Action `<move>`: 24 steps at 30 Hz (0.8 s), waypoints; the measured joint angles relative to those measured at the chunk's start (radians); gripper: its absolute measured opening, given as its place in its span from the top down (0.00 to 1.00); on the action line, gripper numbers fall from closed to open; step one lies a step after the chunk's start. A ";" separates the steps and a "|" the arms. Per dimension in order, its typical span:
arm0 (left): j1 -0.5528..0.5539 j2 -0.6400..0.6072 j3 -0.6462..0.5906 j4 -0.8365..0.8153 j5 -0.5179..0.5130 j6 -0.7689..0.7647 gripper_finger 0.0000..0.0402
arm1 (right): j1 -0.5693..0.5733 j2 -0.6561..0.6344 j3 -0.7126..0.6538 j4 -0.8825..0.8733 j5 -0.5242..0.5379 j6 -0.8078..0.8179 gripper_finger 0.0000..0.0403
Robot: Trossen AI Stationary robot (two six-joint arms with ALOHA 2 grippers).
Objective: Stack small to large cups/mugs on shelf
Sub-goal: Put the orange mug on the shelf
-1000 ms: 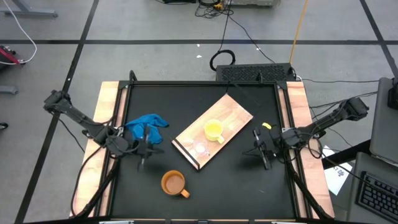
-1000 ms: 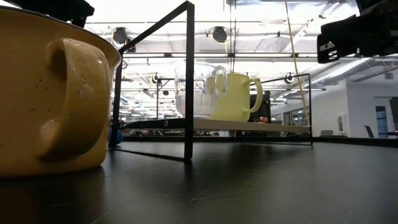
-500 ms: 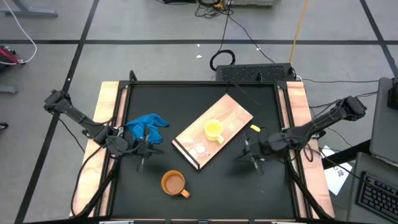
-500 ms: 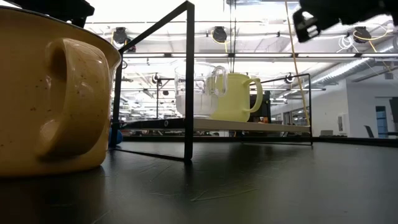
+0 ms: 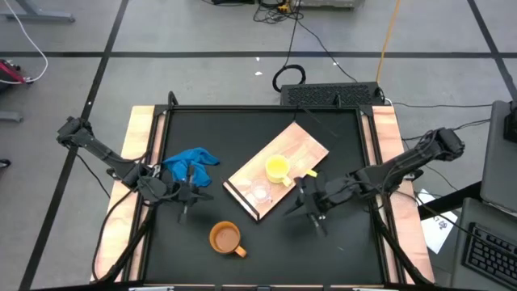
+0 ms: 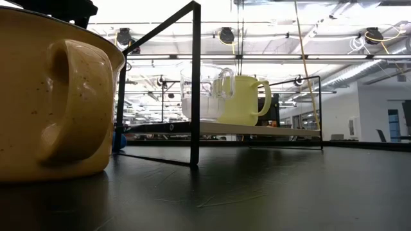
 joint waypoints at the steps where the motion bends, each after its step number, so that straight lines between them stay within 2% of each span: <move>1: 0.000 0.000 0.000 0.000 0.000 0.004 1.00 | -0.003 0.019 0.028 -0.008 -0.014 -0.001 0.83; 6: 0.000 0.000 0.000 0.017 0.008 0.019 1.00 | -0.007 0.105 0.145 -0.041 -0.035 -0.022 0.75; 13: 0.000 0.000 0.000 0.022 0.008 0.021 0.99 | -0.065 0.216 0.295 -0.160 -0.154 -0.018 0.65; 24: 0.000 0.000 0.000 0.054 0.012 0.000 1.00 | -0.150 0.403 0.480 -0.258 -0.390 -0.006 0.60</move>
